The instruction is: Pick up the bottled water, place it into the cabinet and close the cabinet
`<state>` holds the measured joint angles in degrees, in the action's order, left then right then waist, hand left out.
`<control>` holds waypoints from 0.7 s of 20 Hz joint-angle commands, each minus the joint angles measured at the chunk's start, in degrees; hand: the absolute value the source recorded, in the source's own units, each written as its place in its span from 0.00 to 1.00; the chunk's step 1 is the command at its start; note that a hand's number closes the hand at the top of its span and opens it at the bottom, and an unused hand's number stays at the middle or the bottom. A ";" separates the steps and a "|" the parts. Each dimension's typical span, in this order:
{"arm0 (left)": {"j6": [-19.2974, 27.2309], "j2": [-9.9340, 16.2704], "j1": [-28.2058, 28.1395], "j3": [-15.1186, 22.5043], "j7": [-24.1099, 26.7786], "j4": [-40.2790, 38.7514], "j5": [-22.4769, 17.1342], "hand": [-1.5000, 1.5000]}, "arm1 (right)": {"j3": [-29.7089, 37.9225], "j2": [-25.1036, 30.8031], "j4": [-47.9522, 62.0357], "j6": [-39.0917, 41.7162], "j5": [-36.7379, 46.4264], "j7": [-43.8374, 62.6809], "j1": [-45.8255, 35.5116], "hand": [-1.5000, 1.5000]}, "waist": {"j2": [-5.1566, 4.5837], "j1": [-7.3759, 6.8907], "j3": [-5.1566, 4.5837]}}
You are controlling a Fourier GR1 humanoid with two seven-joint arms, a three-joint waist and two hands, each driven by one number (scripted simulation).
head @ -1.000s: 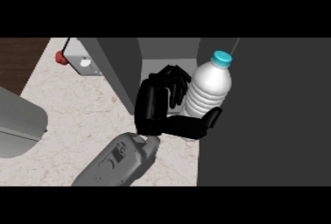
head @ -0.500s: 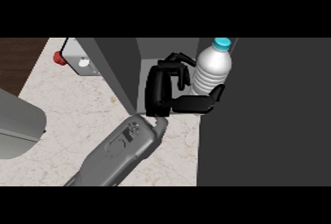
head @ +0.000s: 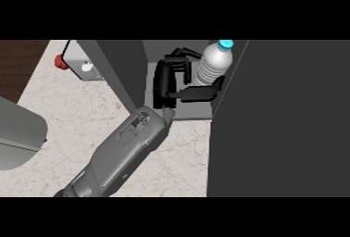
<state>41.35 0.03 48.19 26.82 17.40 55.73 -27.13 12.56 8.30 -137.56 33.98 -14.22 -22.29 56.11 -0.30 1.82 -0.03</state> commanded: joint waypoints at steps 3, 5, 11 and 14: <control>-2.82 -0.03 2.09 -4.18 5.73 -9.01 -4.57 1.00 | -0.18 -0.50 -3.75 0.28 -6.89 2.71 -0.75 0.00 | -0.28 0.49 -0.03; -4.64 -0.03 3.43 -7.26 6.15 -12.10 -5.03 1.00 | 2.35 0.67 -4.76 2.26 -9.83 1.69 2.25 0.00 | -0.25 0.78 -0.03; -7.11 0.33 9.14 -9.65 11.50 -22.20 -4.66 1.00 | 1.62 0.36 -4.56 1.51 -9.20 3.86 0.74 0.00 | -0.44 0.75 -0.03; -5.21 0.55 11.51 -7.26 12.42 -26.90 -1.97 1.00 | 0.81 0.13 -1.75 1.99 -7.34 1.99 -1.61 0.00 | -0.41 0.73 0.02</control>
<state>36.90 0.16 56.57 19.28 28.37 34.90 -31.71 12.80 8.40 -136.98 35.81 -16.50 -21.40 55.04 -0.76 2.83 -0.05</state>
